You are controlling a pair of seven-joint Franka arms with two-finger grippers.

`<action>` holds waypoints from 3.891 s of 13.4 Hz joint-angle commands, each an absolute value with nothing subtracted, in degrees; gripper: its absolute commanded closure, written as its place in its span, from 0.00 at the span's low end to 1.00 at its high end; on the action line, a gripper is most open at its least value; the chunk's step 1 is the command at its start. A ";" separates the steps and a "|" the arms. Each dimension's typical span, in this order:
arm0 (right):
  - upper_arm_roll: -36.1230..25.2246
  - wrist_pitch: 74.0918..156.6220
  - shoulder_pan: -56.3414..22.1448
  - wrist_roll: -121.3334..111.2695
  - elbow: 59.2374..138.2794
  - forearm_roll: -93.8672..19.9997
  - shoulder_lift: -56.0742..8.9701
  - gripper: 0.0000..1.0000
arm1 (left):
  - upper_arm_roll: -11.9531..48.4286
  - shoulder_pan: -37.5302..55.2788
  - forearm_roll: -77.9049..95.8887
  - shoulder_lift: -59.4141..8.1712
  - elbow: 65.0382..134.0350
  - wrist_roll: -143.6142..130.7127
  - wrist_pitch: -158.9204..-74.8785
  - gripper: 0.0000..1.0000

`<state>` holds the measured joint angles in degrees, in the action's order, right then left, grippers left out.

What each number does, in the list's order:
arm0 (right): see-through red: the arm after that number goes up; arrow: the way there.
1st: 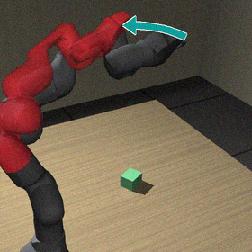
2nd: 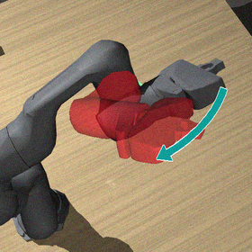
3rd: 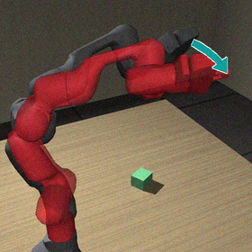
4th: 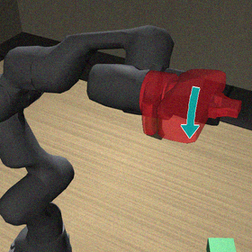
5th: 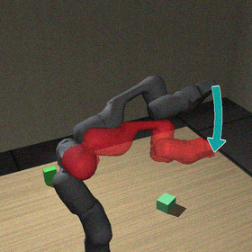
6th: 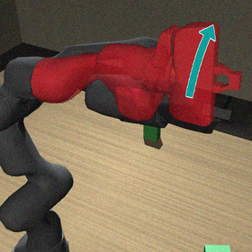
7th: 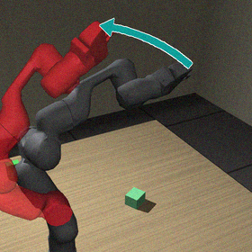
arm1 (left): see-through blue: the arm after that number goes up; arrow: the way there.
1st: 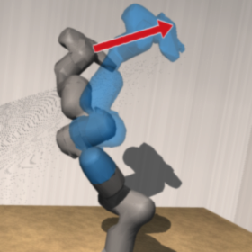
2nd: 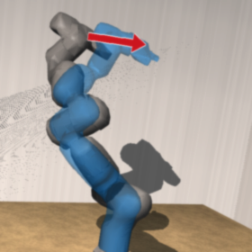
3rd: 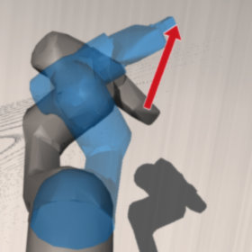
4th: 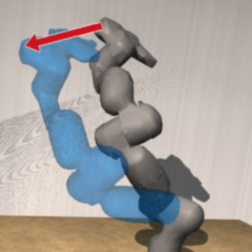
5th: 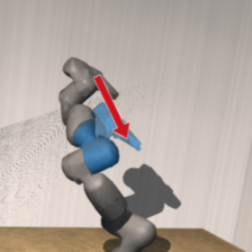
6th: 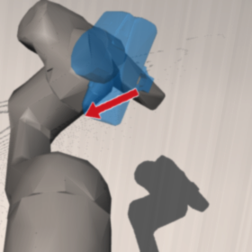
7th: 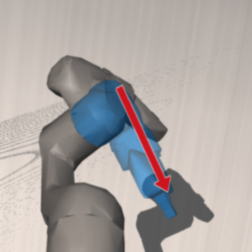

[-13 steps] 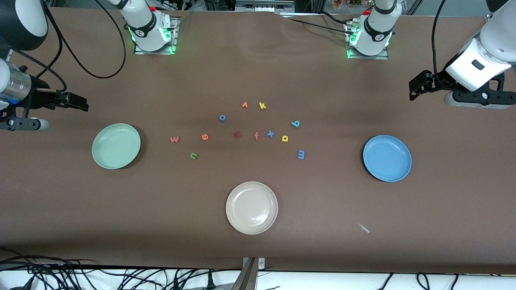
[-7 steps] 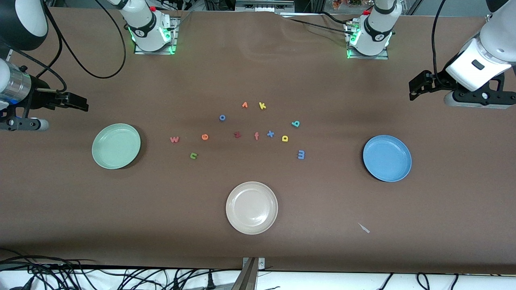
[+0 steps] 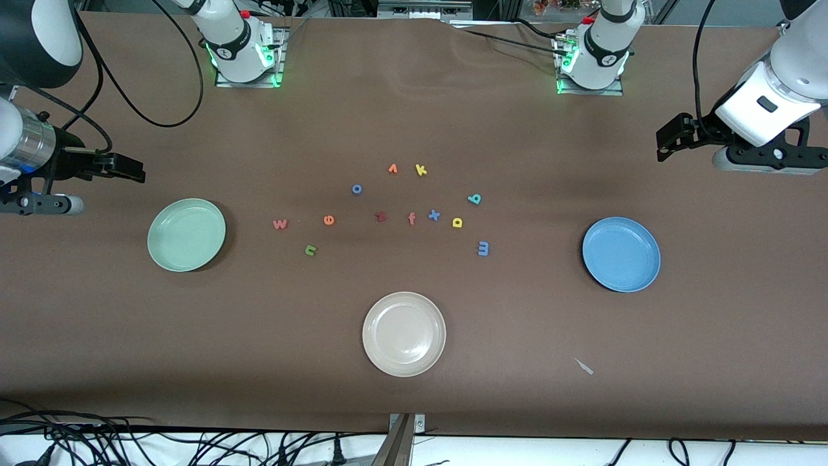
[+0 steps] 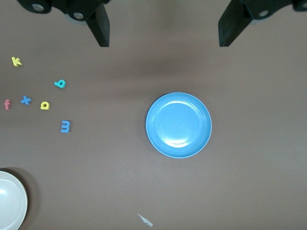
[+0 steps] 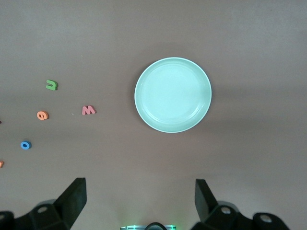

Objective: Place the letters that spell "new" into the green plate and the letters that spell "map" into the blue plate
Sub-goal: 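Reach the right gripper down toward the pink W beside the green plate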

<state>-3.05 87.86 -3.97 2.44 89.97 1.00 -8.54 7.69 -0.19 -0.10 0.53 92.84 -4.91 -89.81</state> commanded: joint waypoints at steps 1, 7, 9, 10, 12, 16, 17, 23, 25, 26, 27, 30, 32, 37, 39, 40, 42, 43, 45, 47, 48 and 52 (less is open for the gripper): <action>-3.16 88.24 -4.13 1.76 90.09 0.09 -8.61 0.00 | 7.56 0.00 0.53 0.26 91.76 -5.27 -88.95 0.00; -1.94 92.28 -4.31 2.99 96.23 -2.72 -6.68 0.00 | 7.56 0.00 0.53 0.26 91.76 -5.27 -88.95 0.00; -0.97 94.03 -4.31 4.38 97.90 -2.72 -6.16 0.00 | 7.56 0.00 0.53 0.26 91.76 -5.27 -88.95 0.00; -0.10 95.09 -4.31 5.87 98.87 -2.72 -6.07 0.00 | 7.56 0.00 0.53 0.26 91.76 -5.27 -88.95 0.00; 2.10 97.72 -4.31 9.39 101.15 -2.72 -5.36 0.00 | 7.56 0.00 0.53 0.26 91.76 -5.27 -88.95 0.00; 5.27 105.45 -4.31 13.96 106.68 -2.72 -5.01 0.00 | 7.56 0.00 0.53 0.26 91.76 -5.27 -88.95 0.00; 6.23 108.34 -4.31 15.02 108.70 -2.72 -5.10 0.00 | 7.47 0.00 0.53 0.26 91.76 -5.27 -88.95 0.00; 7.91 121.28 -4.92 16.87 115.40 -2.37 -9.22 0.00 | 7.47 0.00 0.53 0.26 91.76 -5.27 -88.95 0.00; 7.91 123.39 -5.27 16.96 115.66 -2.29 -11.42 0.00 | 7.56 0.00 0.53 0.26 91.76 -5.27 -88.95 0.00; 7.91 125.49 -5.45 16.96 116.53 -2.29 -12.21 0.00 | 7.47 0.00 0.53 0.26 91.76 -5.27 -88.95 0.00; 7.91 127.68 -6.15 17.14 117.67 -2.29 -12.56 0.00 | 7.47 0.00 0.53 0.26 91.76 -5.27 -88.95 0.00; 7.91 129.29 -8.51 18.02 119.09 -1.50 -14.15 0.00 | 7.47 0.00 0.53 0.26 91.76 -5.27 -88.95 0.00; 7.91 129.72 -8.88 17.06 119.53 0.25 -15.99 0.00 | 7.47 0.00 0.53 0.26 91.76 -5.27 -88.95 0.00; 7.91 131.57 -8.88 6.64 119.62 5.80 -19.07 0.00 | 7.47 0.00 0.53 0.26 91.76 -5.27 -88.95 0.00; 7.91 131.40 -8.88 -1.71 119.71 5.80 -19.51 0.00 | 7.47 0.00 0.53 0.26 91.76 -5.27 -88.95 0.00; 7.91 131.40 -8.88 -5.59 119.71 5.71 -20.03 0.00 | 7.47 0.00 0.53 0.26 91.76 -5.27 -88.95 0.00; 7.91 131.48 -8.88 -12.45 119.71 5.80 -21.18 0.00 | 7.47 0.00 0.53 0.26 91.76 -5.27 -88.95 0.00; 7.91 131.75 -8.88 -16.57 119.71 5.80 -21.79 0.00 | 7.47 0.00 0.53 0.26 91.76 -5.27 -88.95 0.00; 7.91 132.80 -8.88 -25.01 119.79 5.80 -22.32 0.00 | 7.47 0.00 0.53 0.26 91.76 -5.27 -88.95 0.00; 7.91 134.46 -8.88 -30.57 120.32 5.89 -22.50 0.00 | 7.56 0.00 0.53 0.26 91.76 -5.27 -88.95 0.00; 7.91 135.60 -8.88 -32.85 120.58 5.98 -22.59 0.00 | 7.38 0.00 0.61 0.26 91.76 -5.36 -88.95 0.00; 7.65 139.65 -8.70 -48.93 120.50 6.15 -24.52 0.00 | 7.38 0.79 0.62 -2.37 91.76 -5.27 -89.03 0.00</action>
